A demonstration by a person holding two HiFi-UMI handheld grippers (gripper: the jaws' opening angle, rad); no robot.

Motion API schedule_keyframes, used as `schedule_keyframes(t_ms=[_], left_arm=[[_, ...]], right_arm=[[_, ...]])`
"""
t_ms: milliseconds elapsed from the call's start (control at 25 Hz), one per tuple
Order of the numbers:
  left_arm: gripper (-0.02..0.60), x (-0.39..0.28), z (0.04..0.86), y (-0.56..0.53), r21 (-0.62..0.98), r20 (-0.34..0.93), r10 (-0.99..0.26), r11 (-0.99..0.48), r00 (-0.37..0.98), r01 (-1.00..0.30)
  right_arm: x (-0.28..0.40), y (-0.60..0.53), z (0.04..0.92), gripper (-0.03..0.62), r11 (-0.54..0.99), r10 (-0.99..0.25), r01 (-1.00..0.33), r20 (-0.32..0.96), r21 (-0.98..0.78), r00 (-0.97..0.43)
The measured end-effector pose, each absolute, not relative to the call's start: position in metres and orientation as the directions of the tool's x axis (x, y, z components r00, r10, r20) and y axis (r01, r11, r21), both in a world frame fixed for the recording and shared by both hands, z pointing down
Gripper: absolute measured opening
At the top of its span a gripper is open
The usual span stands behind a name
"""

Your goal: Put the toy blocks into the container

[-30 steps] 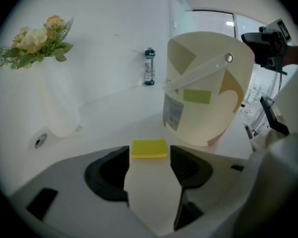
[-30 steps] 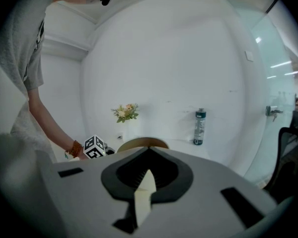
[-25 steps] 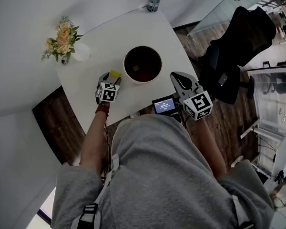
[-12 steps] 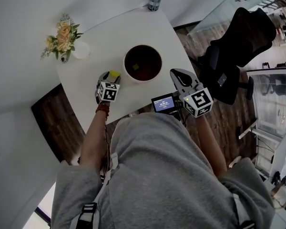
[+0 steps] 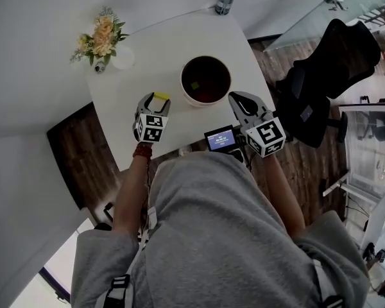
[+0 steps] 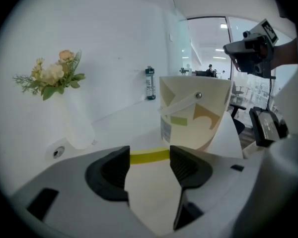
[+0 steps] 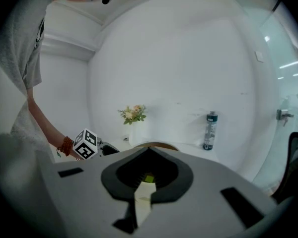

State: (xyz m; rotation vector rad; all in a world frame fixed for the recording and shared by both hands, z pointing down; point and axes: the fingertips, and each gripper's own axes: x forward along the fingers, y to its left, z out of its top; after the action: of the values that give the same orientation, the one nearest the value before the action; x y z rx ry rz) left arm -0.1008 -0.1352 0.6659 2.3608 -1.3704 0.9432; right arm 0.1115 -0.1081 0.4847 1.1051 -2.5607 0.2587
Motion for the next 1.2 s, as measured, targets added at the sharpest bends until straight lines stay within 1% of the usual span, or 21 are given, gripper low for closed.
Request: schedule_keyframes(t_ms=[240,480,760,1000,1200], left_arm=[[0.256,-0.104,0.621,-0.128,-0.115,0.570,-0.728,-0.528,0.380,-0.841],[0.256,-0.093,0.581,-0.132,-0.103,0.493,-0.753,-0.549,0.437,-0.830],[0.256,-0.080,0.528,-0.146,-0.132,0.399,-0.793,-0.548,0.462,-0.826],[0.256,-0.053,0.489,-0.159,-0.145,0.328,-0.800,-0.568,0.503,-0.810],[0.256,-0.018,0.477,-0.171,-0.157,0.319,-0.774,-0.612,0.547,-0.775]], right_arm=[[0.096,-0.098,0.484,0.003,0.691,-0.663,-0.722,0.363,-0.041,-0.655],[0.091,-0.089,0.489,0.003,0.684,-0.668,-0.728,0.359,-0.051,-0.652],[0.092,-0.085,0.488,0.003,0.681,-0.671,-0.731,0.357,-0.051,-0.650],[0.098,-0.086,0.485,0.003,0.674,-0.678,-0.737,0.358,-0.045,-0.642],[0.104,-0.087,0.486,0.003,0.664,-0.686,-0.746,0.355,-0.051,-0.635]])
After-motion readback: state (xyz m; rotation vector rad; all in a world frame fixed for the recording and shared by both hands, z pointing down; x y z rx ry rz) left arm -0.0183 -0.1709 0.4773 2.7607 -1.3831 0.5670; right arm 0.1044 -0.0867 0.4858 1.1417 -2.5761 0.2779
